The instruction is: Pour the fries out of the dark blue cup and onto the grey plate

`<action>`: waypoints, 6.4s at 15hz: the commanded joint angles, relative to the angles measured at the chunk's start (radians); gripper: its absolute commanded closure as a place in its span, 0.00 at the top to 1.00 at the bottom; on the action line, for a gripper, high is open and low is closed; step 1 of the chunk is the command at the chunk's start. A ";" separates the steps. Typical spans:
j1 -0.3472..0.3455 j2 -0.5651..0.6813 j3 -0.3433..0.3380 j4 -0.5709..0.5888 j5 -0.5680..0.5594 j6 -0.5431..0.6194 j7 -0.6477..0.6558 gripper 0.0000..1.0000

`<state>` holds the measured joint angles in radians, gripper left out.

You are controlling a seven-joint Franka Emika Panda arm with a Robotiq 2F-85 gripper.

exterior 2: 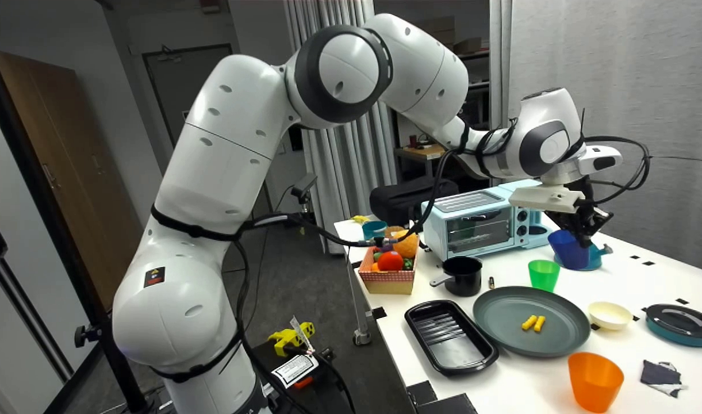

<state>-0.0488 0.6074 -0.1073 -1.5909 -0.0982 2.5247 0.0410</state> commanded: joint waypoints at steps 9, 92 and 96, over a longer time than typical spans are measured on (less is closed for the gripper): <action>-0.140 -0.163 0.159 -0.590 -0.024 0.856 -0.322 0.01; -0.909 0.302 0.981 -0.174 -0.876 1.715 0.059 0.01; -0.899 0.319 0.989 -0.175 -0.854 1.715 0.012 0.01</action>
<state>-0.9432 0.8802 0.8486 -1.7957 -0.9497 4.2152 0.1050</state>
